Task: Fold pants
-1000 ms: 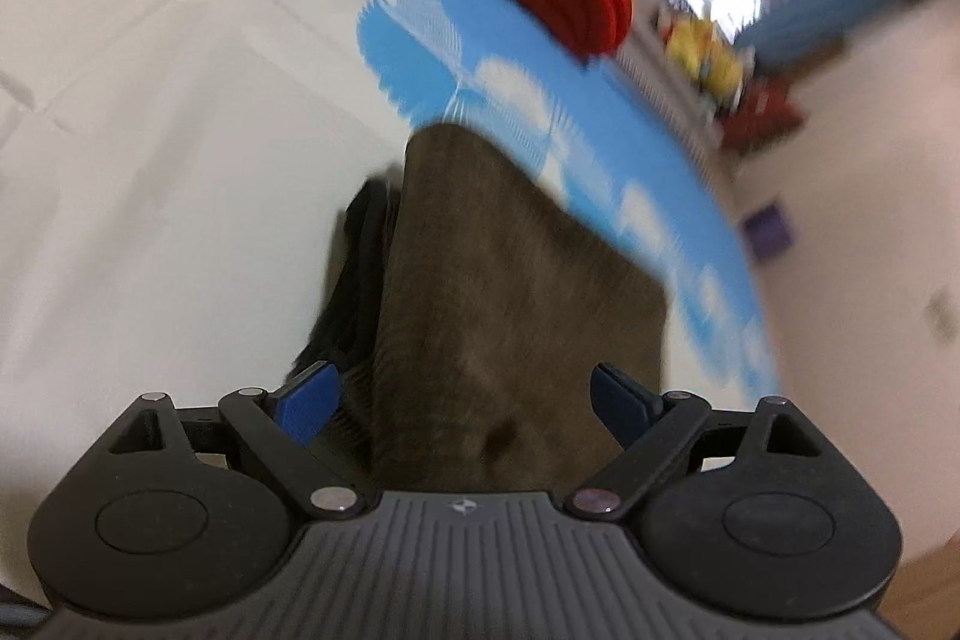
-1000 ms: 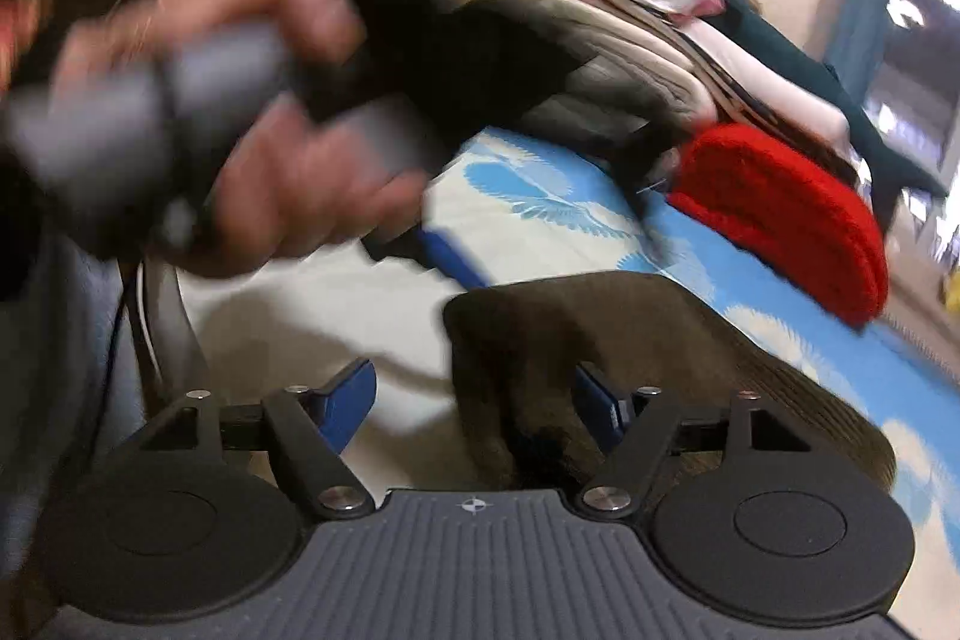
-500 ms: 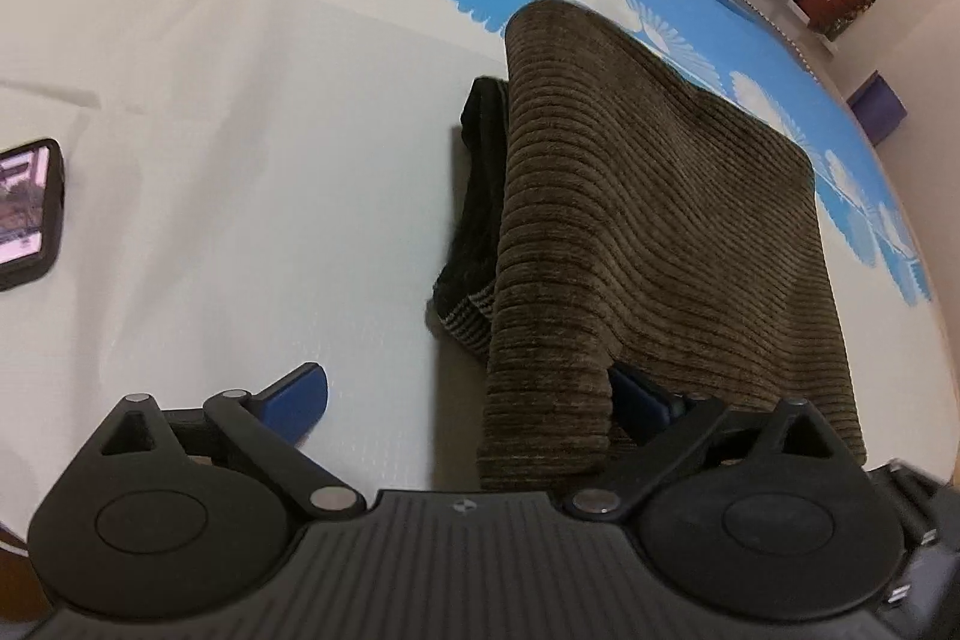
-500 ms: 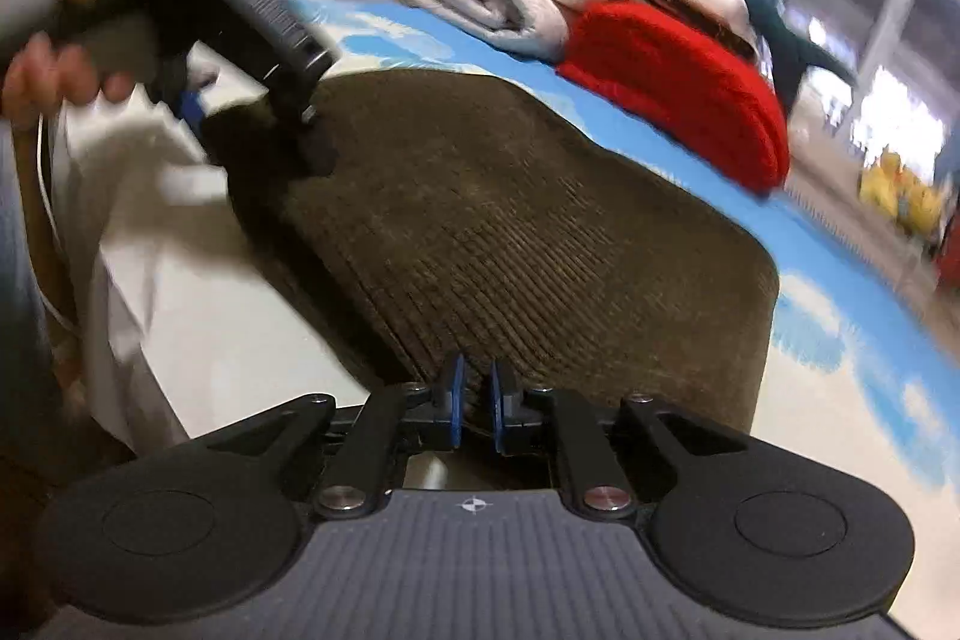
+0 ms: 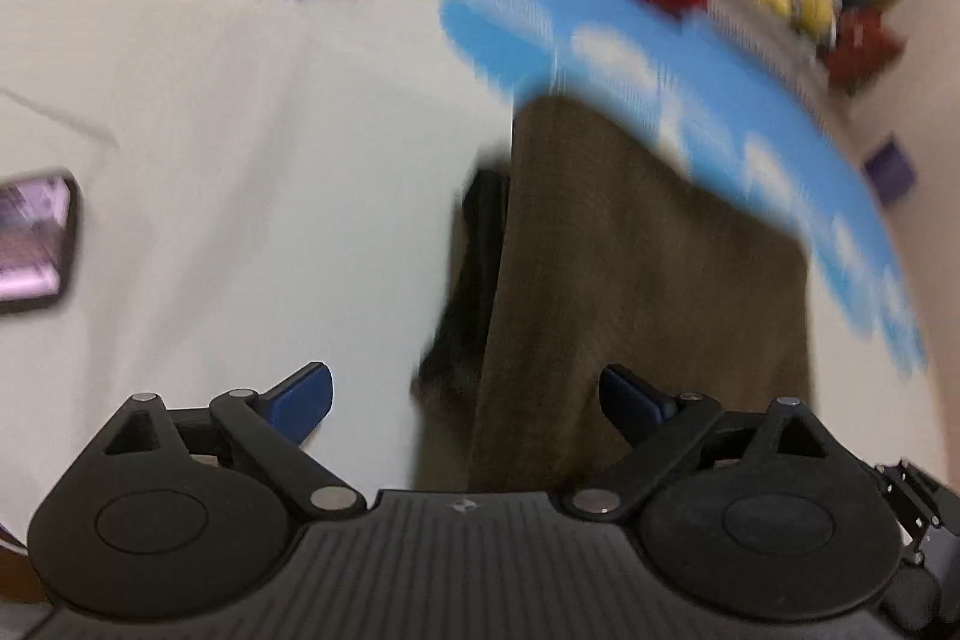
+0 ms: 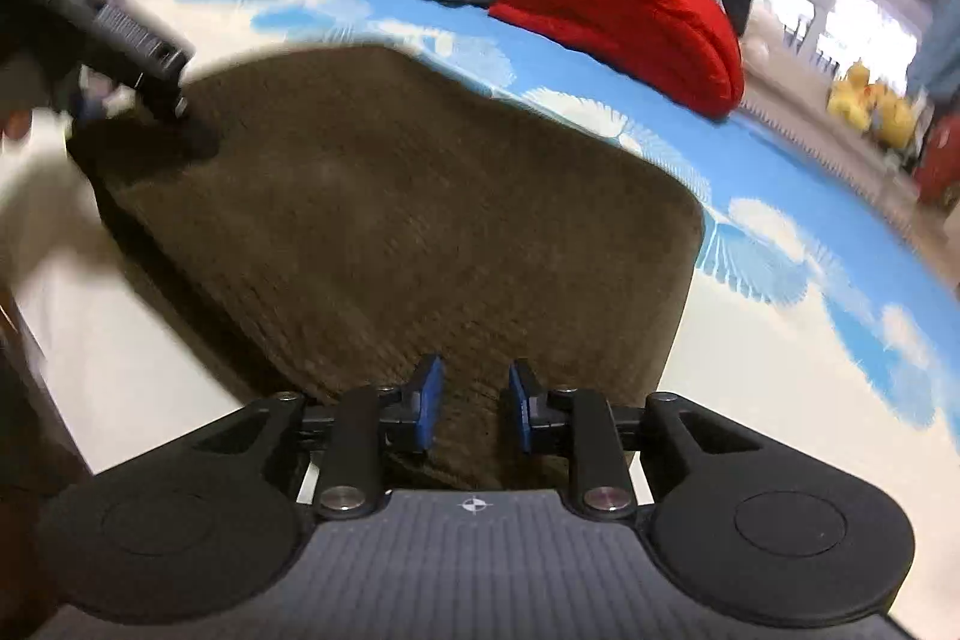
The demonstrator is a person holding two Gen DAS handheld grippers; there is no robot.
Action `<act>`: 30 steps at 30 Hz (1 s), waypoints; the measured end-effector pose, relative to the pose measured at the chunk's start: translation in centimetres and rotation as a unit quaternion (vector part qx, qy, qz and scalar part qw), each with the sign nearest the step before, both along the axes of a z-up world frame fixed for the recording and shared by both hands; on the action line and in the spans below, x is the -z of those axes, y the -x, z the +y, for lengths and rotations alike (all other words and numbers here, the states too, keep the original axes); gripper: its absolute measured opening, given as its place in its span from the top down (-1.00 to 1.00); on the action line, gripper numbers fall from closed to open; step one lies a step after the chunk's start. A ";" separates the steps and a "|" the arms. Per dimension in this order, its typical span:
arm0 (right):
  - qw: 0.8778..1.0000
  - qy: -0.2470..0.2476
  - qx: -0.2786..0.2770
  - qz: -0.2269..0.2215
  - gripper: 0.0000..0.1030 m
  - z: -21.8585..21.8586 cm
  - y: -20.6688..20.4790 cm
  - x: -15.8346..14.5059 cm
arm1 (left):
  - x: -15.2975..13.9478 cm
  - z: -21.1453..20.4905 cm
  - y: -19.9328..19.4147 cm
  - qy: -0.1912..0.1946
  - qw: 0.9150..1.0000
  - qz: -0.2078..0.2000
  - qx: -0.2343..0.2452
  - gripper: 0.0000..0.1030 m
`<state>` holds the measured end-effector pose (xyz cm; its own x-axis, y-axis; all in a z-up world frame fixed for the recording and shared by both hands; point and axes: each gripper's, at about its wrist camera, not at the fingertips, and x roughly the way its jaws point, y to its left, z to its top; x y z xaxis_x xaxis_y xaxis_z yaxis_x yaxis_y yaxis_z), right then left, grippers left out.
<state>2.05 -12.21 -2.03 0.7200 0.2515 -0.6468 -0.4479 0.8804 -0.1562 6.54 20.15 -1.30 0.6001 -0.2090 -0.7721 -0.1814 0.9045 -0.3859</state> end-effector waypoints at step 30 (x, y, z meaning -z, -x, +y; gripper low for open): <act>0.944 -0.201 0.137 0.225 -0.87 -10.6 -12.5 5.7 | 0.1 -4.7 -7.1 -0.080 0.992 -0.009 0.096 -0.99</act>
